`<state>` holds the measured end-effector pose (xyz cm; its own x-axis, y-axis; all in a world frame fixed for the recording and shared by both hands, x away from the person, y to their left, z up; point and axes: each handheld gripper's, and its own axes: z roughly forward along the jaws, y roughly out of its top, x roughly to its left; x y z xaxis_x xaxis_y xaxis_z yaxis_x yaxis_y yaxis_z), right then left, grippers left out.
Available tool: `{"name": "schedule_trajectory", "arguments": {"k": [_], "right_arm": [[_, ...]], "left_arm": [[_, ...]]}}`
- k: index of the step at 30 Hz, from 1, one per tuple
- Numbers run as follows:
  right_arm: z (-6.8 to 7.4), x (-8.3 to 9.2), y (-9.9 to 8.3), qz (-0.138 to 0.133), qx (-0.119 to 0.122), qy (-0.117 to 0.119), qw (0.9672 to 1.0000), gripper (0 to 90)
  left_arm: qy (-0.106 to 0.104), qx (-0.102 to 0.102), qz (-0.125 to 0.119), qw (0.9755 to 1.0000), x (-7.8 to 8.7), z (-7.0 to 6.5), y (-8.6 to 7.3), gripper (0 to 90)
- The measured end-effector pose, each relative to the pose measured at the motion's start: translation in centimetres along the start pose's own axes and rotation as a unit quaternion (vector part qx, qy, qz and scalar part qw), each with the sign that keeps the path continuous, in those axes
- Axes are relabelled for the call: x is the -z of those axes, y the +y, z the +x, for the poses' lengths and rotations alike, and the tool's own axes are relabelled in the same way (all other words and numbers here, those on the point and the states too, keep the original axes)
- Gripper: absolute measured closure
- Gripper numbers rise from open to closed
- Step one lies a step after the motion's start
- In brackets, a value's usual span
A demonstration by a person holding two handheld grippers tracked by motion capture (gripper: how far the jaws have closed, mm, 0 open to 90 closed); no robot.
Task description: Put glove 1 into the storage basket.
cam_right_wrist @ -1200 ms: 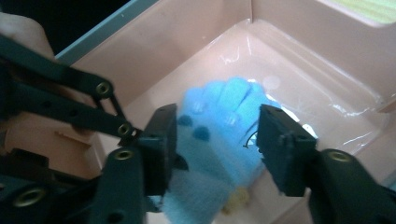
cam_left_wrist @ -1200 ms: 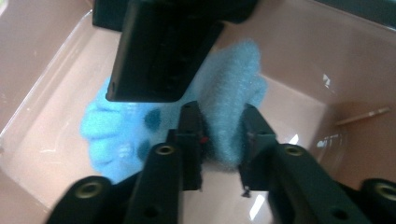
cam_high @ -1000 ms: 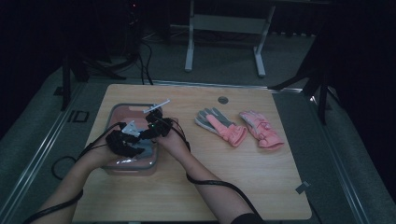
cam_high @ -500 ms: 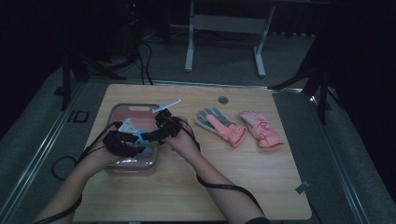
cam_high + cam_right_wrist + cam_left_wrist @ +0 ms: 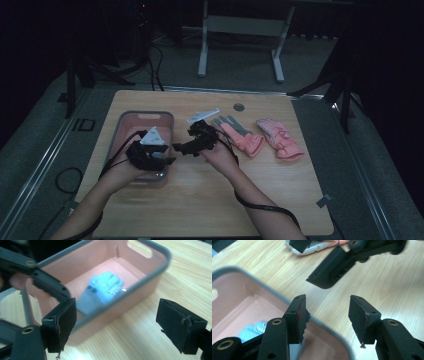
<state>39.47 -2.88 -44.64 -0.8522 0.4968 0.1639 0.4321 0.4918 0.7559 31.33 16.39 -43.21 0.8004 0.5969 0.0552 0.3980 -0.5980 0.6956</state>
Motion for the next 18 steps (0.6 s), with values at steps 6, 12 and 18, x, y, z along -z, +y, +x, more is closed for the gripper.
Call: {"name": "schedule_trajectory", "arguments": {"k": [6, 12, 18], "right_arm": [[-0.8, 2.0, -1.6, -0.001, 0.019, -0.022, 0.9996, 15.0], [-2.0, 4.2, -3.4, 0.006, -0.004, -0.024, 0.9997, 13.8], [-2.8, 5.7, -5.2, 0.009, -0.007, -0.039, 0.9992, 13.5]], "left_arm": [[-0.010, -0.001, -0.008, 0.9999, -1.1, -1.8, 1.2, 49.4], [-0.031, -0.014, -0.007, 0.9994, -2.9, -3.9, 1.6, 44.4], [-0.039, -0.017, -0.011, 0.9990, -4.6, -5.5, 1.9, 32.9]]}}
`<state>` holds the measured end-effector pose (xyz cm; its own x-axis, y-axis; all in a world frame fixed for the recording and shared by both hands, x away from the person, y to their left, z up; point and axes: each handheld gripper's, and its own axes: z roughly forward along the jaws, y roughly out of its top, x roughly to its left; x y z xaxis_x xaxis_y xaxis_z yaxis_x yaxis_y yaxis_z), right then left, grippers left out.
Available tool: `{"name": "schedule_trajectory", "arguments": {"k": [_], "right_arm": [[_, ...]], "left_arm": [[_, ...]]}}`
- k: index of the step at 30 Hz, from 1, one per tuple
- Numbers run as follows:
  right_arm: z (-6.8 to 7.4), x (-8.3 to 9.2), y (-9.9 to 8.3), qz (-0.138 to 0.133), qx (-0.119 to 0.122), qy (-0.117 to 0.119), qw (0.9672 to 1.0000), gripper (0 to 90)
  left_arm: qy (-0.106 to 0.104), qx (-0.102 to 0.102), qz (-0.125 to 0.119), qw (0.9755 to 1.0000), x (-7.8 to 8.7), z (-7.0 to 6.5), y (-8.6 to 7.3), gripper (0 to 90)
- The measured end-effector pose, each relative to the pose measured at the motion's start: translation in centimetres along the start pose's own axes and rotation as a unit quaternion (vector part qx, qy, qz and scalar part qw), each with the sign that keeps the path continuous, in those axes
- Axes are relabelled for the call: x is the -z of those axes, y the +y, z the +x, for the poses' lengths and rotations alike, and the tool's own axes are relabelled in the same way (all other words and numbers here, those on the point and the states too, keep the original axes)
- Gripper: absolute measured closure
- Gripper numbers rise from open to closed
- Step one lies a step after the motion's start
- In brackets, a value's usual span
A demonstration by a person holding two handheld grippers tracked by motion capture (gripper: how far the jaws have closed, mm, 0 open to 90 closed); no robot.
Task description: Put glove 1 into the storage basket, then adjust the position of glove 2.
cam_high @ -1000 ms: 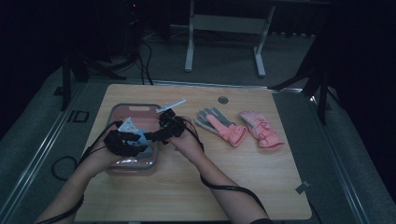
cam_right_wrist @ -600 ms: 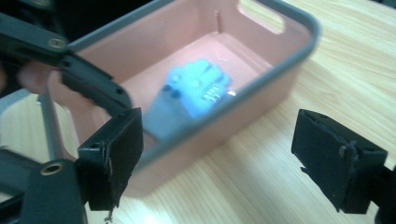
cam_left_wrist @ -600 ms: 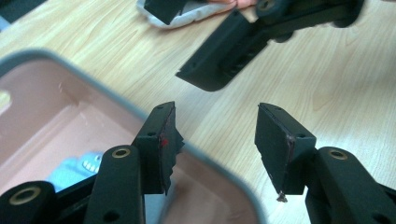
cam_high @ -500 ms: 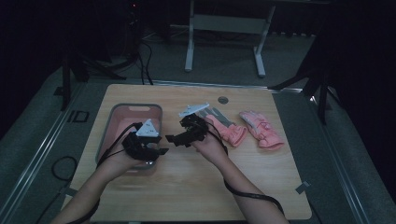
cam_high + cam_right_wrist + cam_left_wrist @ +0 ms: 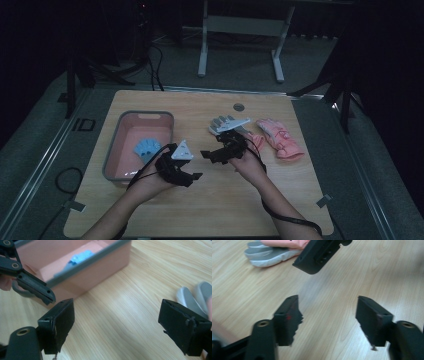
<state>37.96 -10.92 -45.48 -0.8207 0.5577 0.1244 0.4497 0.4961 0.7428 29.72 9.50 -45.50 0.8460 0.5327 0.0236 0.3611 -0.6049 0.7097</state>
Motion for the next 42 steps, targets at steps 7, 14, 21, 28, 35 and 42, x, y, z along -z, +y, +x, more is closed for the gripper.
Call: {"name": "schedule_trajectory", "arguments": {"k": [7, 14, 21, 28, 35, 42], "right_arm": [[-1.3, 1.2, -2.0, -0.006, -0.018, -0.011, 0.9998, 12.7], [-2.1, 1.7, -3.7, -0.001, -0.026, -0.019, 0.9995, 12.5], [-2.8, 2.2, -5.3, -0.010, -0.013, -0.030, 0.9994, 13.9], [-2.8, 2.7, -6.8, -0.020, 0.010, -0.056, 0.9982, 15.2], [-2.9, 2.9, -8.8, -0.019, -0.003, -0.043, 0.9989, 15.0], [-2.8, 3.4, -9.7, -0.018, 0.022, -0.031, 0.9991, 13.8]], "left_arm": [[-0.010, 0.013, 0.000, 0.9999, -2.0, -0.6, -0.5, 14.2], [-0.004, 0.012, -0.020, 0.9997, -3.9, -1.3, -1.7, 7.8], [-0.011, 0.030, -0.039, 0.9987, -5.3, -1.9, -3.0, 7.8], [-0.020, 0.026, -0.031, 0.9990, -6.8, -2.9, -4.2, 8.1], [-0.018, 0.031, -0.040, 0.9986, -7.5, -3.5, -5.1, 8.1], [-0.016, 0.025, -0.046, 0.9985, -7.6, -4.4, -5.6, 8.1]]}}
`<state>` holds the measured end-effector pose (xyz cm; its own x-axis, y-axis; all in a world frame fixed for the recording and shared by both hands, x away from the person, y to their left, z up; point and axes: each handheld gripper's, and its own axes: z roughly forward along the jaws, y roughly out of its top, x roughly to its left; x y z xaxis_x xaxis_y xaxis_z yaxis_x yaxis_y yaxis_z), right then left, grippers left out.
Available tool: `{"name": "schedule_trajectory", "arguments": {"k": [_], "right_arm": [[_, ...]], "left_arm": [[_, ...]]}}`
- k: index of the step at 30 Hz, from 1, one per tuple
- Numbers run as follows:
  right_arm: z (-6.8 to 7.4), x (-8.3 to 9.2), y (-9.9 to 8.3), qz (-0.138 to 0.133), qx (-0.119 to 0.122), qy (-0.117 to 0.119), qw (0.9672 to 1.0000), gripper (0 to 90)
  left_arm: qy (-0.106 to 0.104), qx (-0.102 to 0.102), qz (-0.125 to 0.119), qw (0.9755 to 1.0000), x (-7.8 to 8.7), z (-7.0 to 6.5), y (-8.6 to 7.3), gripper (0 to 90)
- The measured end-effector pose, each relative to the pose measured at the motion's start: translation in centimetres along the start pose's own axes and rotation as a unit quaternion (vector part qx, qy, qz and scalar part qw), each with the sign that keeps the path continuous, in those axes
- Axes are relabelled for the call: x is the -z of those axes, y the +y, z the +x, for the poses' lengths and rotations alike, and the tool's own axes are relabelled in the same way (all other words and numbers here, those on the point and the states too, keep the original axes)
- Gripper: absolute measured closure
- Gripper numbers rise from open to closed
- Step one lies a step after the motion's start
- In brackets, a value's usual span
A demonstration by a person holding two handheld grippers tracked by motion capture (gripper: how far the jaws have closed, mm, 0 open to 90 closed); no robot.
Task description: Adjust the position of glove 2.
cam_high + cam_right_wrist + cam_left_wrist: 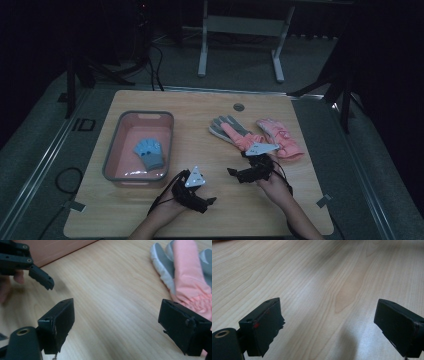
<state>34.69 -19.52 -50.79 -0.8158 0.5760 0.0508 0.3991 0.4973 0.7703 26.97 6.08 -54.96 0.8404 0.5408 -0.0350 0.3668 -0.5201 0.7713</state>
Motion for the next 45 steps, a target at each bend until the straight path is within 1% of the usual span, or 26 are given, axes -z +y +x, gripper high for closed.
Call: {"name": "schedule_trajectory", "arguments": {"k": [2, 5, 6, 9, 10, 11, 12, 13, 14, 15, 17, 20, 21, 22, 24, 26, 27, 28, 32, 33, 36, 38, 39, 42, 44, 45], "right_arm": [[-0.1, 0.2, -0.1, 0.004, -0.008, 0.001, 1.0000, 13.8], [-0.4, 0.5, -0.3, 0.003, -0.027, 0.006, 0.9996, 11.6], [-0.4, 0.6, -0.3, 0.002, -0.025, -0.002, 0.9997, 11.6], [-0.8, 1.0, -0.4, 0.003, -0.034, 0.006, 0.9994, 10.9], [-0.9, 1.1, -0.4, 0.004, -0.032, 0.008, 0.9995, 11.1], [-1.0, 1.2, -0.4, 0.004, -0.031, 0.004, 0.9995, 13.0], [-1.1, 1.3, -0.4, 0.004, -0.028, -0.006, 0.9996, 14.0], [-1.3, 1.4, -0.4, 0.006, -0.026, -0.006, 0.9996, 15.7], [-1.5, 1.5, -0.4, 0.005, -0.030, -0.010, 0.9995, 18.1], [-1.8, 1.6, -0.3, 0.004, -0.033, -0.017, 0.9993, 22.1], [-2.3, 1.8, -0.3, 0.005, -0.037, -0.020, 0.9991, 28.3], [-3.1, 1.9, -0.1, 0.010, -0.030, -0.039, 0.9987, 39.1], [-3.4, 2.0, -0.1, 0.010, -0.031, -0.042, 0.9986, 44.4], [-3.7, 2.0, 0.0, 0.014, -0.033, -0.042, 0.9985, 47.1], [-4.4, 2.0, 0.3, 0.017, -0.033, -0.055, 0.9978, 55.0], [-5.2, 2.1, 0.7, 0.016, -0.041, -0.056, 0.9975, 59.1], [-5.6, 2.1, 1.0, 0.014, -0.045, -0.063, 0.9969, 63.9], [-6.0, 2.0, 1.2, 0.015, -0.049, -0.063, 0.9967, 64.4], [-7.5, 1.6, 2.3, 0.005, -0.064, -0.082, 0.9945, 67.1], [-8.1, 1.3, 2.7, 0.000, -0.069, -0.084, 0.9940, 68.1], [-8.8, 0.5, 3.3, -0.003, -0.074, -0.084, 0.9938, 68.0], [-9.2, -0.2, 3.9, 0.001, -0.071, -0.082, 0.9941, 67.9], [-9.6, -0.8, 4.3, 0.004, -0.069, -0.086, 0.9939, 67.9], [-10.3, -1.7, 4.9, 0.006, -0.068, -0.089, 0.9937, 66.6], [-10.9, -2.5, 5.2, 0.011, -0.068, -0.085, 0.9940, 65.0], [-11.1, -3.0, 5.4, 0.015, -0.063, -0.089, 0.9939, 64.0]], "left_arm": [[0.005, -0.009, 0.005, 0.9999, 0.1, -0.3, -0.2, 8.1], [0.000, -0.003, 0.000, 1.0000, 0.2, -0.4, -0.5, 8.1], [0.000, -0.002, 0.002, 1.0000, 0.2, -0.4, -0.6, 8.1], [0.002, 0.002, 0.002, 1.0000, 0.2, -0.3, -0.8, 8.1], [0.001, 0.003, 0.002, 1.0000, 0.2, -0.3, -0.9, 8.1], [0.000, 0.003, 0.003, 1.0000, 0.2, -0.4, -0.9, 8.1], [-0.002, 0.003, 0.003, 1.0000, 0.2, -0.4, -0.9, 8.1], [-0.005, 0.000, 0.007, 1.0000, 0.1, -0.5, -1.0, 8.1], [-0.006, -0.006, 0.010, 0.9999, 0.1, -0.5, -1.0, 8.1], [-0.006, -0.007, 0.011, 0.9999, 0.1, -0.6, -1.0, 8.1], [-0.010, -0.008, 0.006, 0.9999, 0.1, -0.6, -1.0, 8.1], [-0.012, -0.004, 0.001, 0.9999, 0.1, -0.5, -1.0, 8.1], [-0.012, -0.005, 0.002, 0.9999, 0.2, -0.5, -1.0, 8.1], [-0.012, -0.007, 0.003, 0.9999, 0.2, -0.5, -1.0, 8.1], [-0.015, -0.006, 0.001, 0.9999, 0.2, -0.4, -1.0, 8.1], [-0.014, -0.008, 0.002, 0.9999, 0.2, -0.4, -1.1, 8.1], [-0.014, -0.008, 0.002, 0.9999, 0.2, -0.4, -1.1, 8.1], [-0.013, -0.008, -0.001, 0.9999, 0.2, -0.3, -1.1, 8.1], [-0.011, -0.007, -0.003, 0.9999, 0.3, -0.2, -1.1, 8.1], [-0.010, -0.008, -0.002, 0.9999, 0.3, -0.2, -1.2, 8.1], [-0.011, -0.008, -0.003, 0.9999, 0.2, -0.2, -1.3, 8.1], [-0.009, -0.011, 0.000, 0.9999, 0.2, -0.2, -1.3, 8.1], [-0.009, -0.012, 0.000, 0.9999, 0.2, -0.2, -1.3, 8.1], [-0.009, -0.014, -0.002, 0.9999, 0.2, -0.2, -1.3, 8.1], [-0.012, -0.014, -0.005, 0.9998, 0.3, -0.1, -1.3, 8.1], [-0.012, -0.012, -0.006, 0.9998, 0.3, -0.1, -1.3, 8.1]]}}
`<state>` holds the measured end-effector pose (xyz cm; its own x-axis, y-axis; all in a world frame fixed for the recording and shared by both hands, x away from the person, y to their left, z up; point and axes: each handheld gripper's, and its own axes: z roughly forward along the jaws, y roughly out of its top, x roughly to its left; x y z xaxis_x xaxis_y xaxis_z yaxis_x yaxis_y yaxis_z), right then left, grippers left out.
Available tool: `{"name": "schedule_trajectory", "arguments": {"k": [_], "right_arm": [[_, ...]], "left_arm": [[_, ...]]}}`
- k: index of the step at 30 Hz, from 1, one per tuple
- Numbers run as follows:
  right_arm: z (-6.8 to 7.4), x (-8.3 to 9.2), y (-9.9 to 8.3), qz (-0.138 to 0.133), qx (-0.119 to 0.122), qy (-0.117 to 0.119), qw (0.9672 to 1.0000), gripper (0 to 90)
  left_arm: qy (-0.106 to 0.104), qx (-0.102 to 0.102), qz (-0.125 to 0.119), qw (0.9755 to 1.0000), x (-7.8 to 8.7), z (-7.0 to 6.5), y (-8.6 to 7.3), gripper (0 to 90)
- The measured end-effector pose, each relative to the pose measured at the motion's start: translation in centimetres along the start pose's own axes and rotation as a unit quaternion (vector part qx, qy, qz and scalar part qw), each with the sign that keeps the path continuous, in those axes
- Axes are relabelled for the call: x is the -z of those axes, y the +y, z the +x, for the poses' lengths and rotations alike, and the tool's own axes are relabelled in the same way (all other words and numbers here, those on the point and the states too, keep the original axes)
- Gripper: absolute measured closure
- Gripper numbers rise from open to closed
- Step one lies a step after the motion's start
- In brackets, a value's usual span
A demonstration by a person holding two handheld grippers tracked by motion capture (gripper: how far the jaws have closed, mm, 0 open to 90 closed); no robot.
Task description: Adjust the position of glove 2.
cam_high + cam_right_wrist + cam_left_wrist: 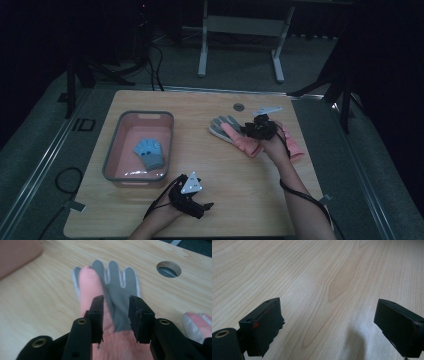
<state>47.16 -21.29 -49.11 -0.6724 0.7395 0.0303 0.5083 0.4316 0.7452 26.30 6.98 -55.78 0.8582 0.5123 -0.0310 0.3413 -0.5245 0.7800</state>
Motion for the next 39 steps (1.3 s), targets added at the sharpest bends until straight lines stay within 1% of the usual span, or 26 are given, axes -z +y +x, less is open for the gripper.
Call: {"name": "schedule_trajectory", "arguments": {"k": [1, 2, 3, 5, 7, 10, 13, 14, 15, 17, 18, 19, 21, 22, 23, 24, 25, 27, 28, 29, 30, 31, 34, 36, 38, 39], "right_arm": [[-0.1, -0.3, 0.1, 0.004, 0.004, -0.004, 1.0000, 64.0], [-0.3, -0.7, 0.2, 0.010, 0.004, 0.000, 0.9999, 63.4], [-0.4, -1.1, 0.2, 0.013, 0.004, -0.002, 0.9999, 63.0], [-0.7, -1.9, 0.2, 0.027, 0.009, -0.009, 0.9996, 62.9], [-0.7, -2.6, 0.1, 0.039, 0.014, -0.018, 0.9990, 62.7], [-0.7, -3.6, -0.4, 0.057, 0.022, -0.020, 0.9979, 61.2], [-0.7, -4.0, -0.7, 0.061, 0.027, -0.020, 0.9975, 61.3], [-0.6, -4.1, -0.8, 0.068, 0.041, -0.023, 0.9966, 61.2], [-0.5, -4.3, -0.8, 0.074, 0.048, -0.022, 0.9959, 61.4], [-0.4, -4.4, -0.7, 0.078, 0.052, -0.022, 0.9953, 62.1], [-0.5, -4.4, -0.6, 0.082, 0.052, -0.021, 0.9950, 63.6], [-0.5, -4.6, -0.6, 0.092, 0.053, -0.018, 0.9942, 70.0], [-0.7, -4.6, -0.7, 0.096, 0.050, -0.011, 0.9941, 76.4], [-0.8, -4.6, -0.6, 0.095, 0.047, -0.011, 0.9943, 79.8], [-0.8, -4.6, -0.6, 0.095, 0.047, -0.011, 0.9943, 79.8], [-0.7, -4.5, -0.7, 0.094, 0.044, -0.015, 0.9945, 83.0], [-0.4, -4.4, -0.6, 0.089, 0.036, -0.025, 0.9951, 86.1], [-0.2, -3.9, -0.5, 0.080, 0.006, -0.031, 0.9963, 87.3], [0.0, -3.6, -0.4, 0.075, -0.012, -0.038, 0.9964, 87.5], [0.0, -3.6, -0.4, 0.075, -0.012, -0.038, 0.9964, 87.5], [0.2, -3.4, -0.4, 0.075, -0.022, -0.044, 0.9960, 87.7], [1.2, -2.4, -0.3, 0.066, -0.038, -0.064, 0.9950, 87.7], [2.5, -0.9, -0.2, 0.047, -0.059, -0.071, 0.9946, 87.7], [3.4, 0.2, 0.0, 0.038, -0.070, -0.080, 0.9936, 87.7], [4.2, 1.2, -0.1, 0.026, -0.091, -0.081, 0.9922, 87.7], [4.7, 1.7, -0.2, 0.022, -0.096, -0.087, 0.9913, 87.7]], "left_arm": [[0.000, 0.003, -0.003, 1.0000, 0.0, 0.1, 0.0, 8.1], [-0.002, 0.004, -0.005, 1.0000, 0.1, 0.1, 0.0, 8.1], [-0.002, 0.004, -0.006, 1.0000, 0.1, 0.1, 0.0, 8.1], [-0.004, 0.004, -0.006, 1.0000, 0.1, 0.1, -0.1, 8.1], [-0.006, 0.003, -0.004, 1.0000, 0.0, 0.1, -0.1, 8.1], [-0.005, 0.001, -0.005, 1.0000, 0.1, 0.0, -0.1, 8.1], [-0.005, 0.003, -0.008, 0.9999, 0.1, 0.1, -0.1, 8.1], [-0.005, 0.003, -0.008, 1.0000, 0.1, 0.1, -0.1, 8.1], [-0.004, 0.003, -0.008, 1.0000, 0.1, 0.0, -0.1, 8.1], [-0.005, 0.003, -0.008, 1.0000, 0.1, 0.0, -0.1, 8.1], [-0.006, 0.001, -0.006, 1.0000, 0.0, -0.1, -0.1, 8.1], [-0.007, 0.000, -0.005, 1.0000, 0.0, -0.1, -0.1, 8.1], [-0.006, -0.001, -0.005, 1.0000, -0.1, -0.1, -0.1, 8.1], [-0.007, -0.001, -0.005, 1.0000, -0.1, -0.1, -0.1, 8.1], [-0.007, -0.001, -0.005, 1.0000, -0.1, -0.1, -0.1, 8.1], [-0.006, -0.002, -0.004, 1.0000, 0.0, -0.1, -0.1, 8.1], [-0.007, -0.001, -0.006, 1.0000, 0.0, -0.1, -0.1, 8.1], [-0.007, 0.001, -0.008, 0.9999, 0.0, 0.0, -0.1, 8.1], [-0.006, 0.001, -0.008, 0.9999, 0.0, 0.0, -0.1, 8.1], [-0.006, 0.001, -0.008, 0.9999, 0.0, 0.0, -0.1, 8.1], [-0.006, -0.001, -0.008, 1.0000, 0.0, 0.0, -0.1, 8.1], [-0.006, -0.001, -0.008, 1.0000, 0.0, -0.1, -0.1, 8.1], [-0.005, -0.001, -0.006, 1.0000, 0.0, -0.1, -0.1, 8.1], [-0.006, 0.002, -0.010, 0.9999, 0.0, -0.1, -0.1, 8.1], [-0.004, 0.001, -0.010, 0.9999, 0.1, 0.0, -0.1, 8.1], [-0.004, 0.001, -0.010, 0.9999, 0.1, 0.0, -0.1, 8.1]]}}
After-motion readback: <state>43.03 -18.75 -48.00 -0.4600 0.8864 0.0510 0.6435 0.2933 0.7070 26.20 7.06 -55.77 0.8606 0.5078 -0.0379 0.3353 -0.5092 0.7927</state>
